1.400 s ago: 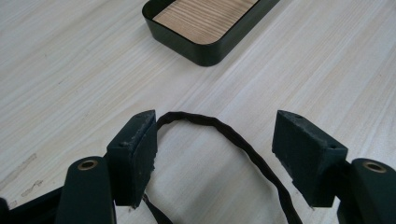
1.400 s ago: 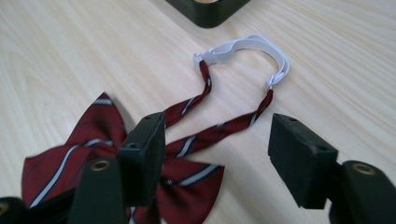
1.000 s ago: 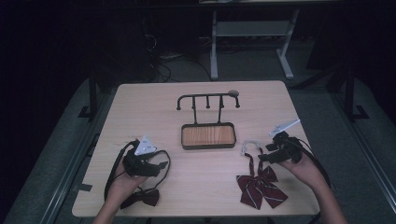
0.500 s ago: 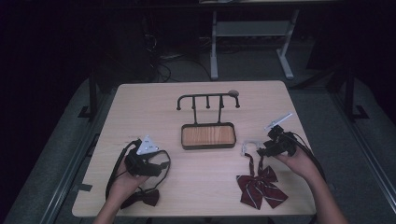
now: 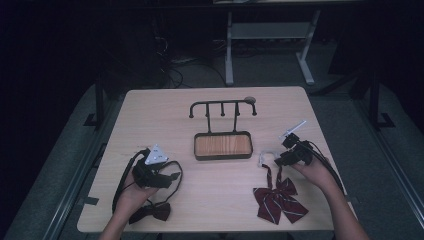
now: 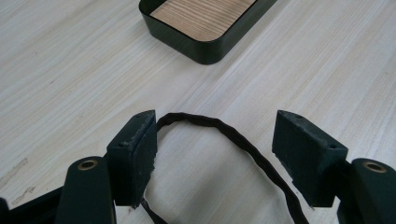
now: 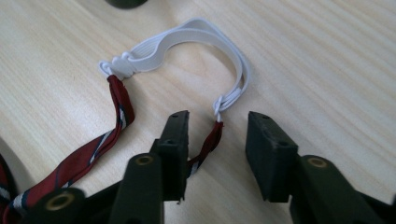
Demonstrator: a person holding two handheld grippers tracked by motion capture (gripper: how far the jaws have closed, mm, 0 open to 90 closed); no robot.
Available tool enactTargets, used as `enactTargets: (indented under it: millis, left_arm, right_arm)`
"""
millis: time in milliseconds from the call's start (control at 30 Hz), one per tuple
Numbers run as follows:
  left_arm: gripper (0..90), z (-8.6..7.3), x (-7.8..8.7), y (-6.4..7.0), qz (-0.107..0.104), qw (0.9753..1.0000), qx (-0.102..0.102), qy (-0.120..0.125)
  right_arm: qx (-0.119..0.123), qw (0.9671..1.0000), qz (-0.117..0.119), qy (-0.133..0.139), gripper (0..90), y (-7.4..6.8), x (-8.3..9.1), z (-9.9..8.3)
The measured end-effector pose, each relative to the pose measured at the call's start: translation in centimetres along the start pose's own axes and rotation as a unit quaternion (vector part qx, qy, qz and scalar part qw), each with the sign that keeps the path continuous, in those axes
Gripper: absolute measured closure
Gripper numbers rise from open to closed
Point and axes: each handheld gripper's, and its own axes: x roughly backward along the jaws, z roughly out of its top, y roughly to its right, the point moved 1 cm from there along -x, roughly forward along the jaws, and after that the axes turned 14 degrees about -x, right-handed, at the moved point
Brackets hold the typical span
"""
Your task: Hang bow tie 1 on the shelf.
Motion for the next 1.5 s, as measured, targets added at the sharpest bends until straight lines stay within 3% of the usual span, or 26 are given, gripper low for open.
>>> enactTargets:
  millis: [433,600,867,1167,1500]
  left_arm:
    - [31.4,0.0,0.1,-0.1,0.001,1.0000,0.001,0.001]
    - [31.4,-0.4,0.4,-0.6,0.005,0.9999,0.011,0.006]
    - [31.5,-0.3,0.5,-0.5,0.007,0.9999,0.008,0.006]
    - [31.5,-0.5,0.6,-0.6,0.010,0.9997,0.021,0.012]
    - [31.5,-0.5,0.6,-0.7,0.010,0.9997,0.017,0.010]
  right_arm:
    - [0.023,0.9992,-0.031,-0.005,85.2,-0.5,-0.1,0.1]
    - [0.027,0.9995,-0.014,-0.013,87.0,-0.8,0.3,0.2]
    - [0.044,0.9990,0.003,-0.008,87.1,-1.7,1.8,0.9]
    - [0.069,0.9971,0.032,0.002,87.0,-2.2,3.8,1.3]
    - [0.084,0.9949,0.056,0.001,86.6,-2.4,6.0,1.6]
